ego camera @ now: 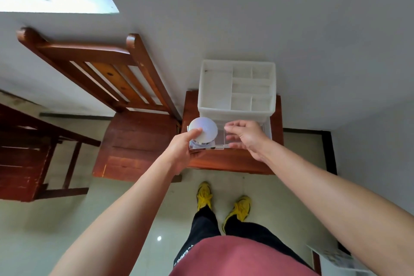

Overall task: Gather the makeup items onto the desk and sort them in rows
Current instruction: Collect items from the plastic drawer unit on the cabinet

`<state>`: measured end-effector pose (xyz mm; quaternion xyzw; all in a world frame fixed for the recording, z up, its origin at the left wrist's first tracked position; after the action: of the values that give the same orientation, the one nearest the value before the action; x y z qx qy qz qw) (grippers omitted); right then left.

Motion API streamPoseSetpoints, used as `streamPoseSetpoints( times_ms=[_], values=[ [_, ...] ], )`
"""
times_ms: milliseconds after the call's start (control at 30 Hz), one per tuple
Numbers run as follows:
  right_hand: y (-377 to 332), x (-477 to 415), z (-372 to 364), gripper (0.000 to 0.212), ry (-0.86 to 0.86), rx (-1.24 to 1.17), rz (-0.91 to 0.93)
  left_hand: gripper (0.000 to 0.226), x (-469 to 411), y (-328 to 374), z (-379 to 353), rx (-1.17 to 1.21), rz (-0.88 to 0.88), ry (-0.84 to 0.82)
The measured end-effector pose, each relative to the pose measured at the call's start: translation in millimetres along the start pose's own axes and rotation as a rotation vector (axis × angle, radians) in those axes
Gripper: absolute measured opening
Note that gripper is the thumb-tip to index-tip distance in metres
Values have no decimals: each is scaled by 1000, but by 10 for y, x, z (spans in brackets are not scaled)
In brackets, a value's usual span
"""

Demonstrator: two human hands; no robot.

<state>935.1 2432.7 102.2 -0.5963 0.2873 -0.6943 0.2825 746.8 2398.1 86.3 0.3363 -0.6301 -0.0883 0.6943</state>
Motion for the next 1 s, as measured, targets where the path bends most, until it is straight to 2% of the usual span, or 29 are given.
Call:
streamPoseSetpoints(
  times_ms=[67,133,233,300,367,433,600,700,833,1000],
  values=[
    [-4,-103,320,9,244,167,146,35,-84,-2,173,-22,-44,125],
    [42,-160,712,15,505,323,218,34,-150,-5,341,-26,-64,229],
    [271,-194,1116,31,661,373,112,40,-184,-81,462,39,-10,286],
    [493,-194,1191,38,632,295,-82,43,-151,-139,422,99,66,235],
    [671,-157,1100,33,537,23,-310,46,-134,-172,315,212,144,136],
    [675,-115,984,25,480,-232,-401,48,-138,-126,209,311,170,64],
    [348,-185,826,7,416,-485,-384,56,-218,159,14,363,119,22],
    [215,-274,787,16,399,-564,-397,50,-307,326,-93,347,74,43],
    [80,-332,735,10,395,-608,-409,48,-391,463,-228,397,55,39],
    [107,-427,723,29,371,-624,-445,48,-477,597,-322,413,42,-20]
  ],
)
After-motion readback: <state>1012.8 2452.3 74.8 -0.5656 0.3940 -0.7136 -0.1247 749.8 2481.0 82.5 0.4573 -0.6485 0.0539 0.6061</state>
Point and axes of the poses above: each hand's wrist, its own x-axis away from the middle knuckle, its own z-axis out of the back of the hand, y = z × x, the point moved 6 cm from there along -x, towards the middle knuckle, and after that the axes turned 11 degrees about y, right-handed, at the moved point
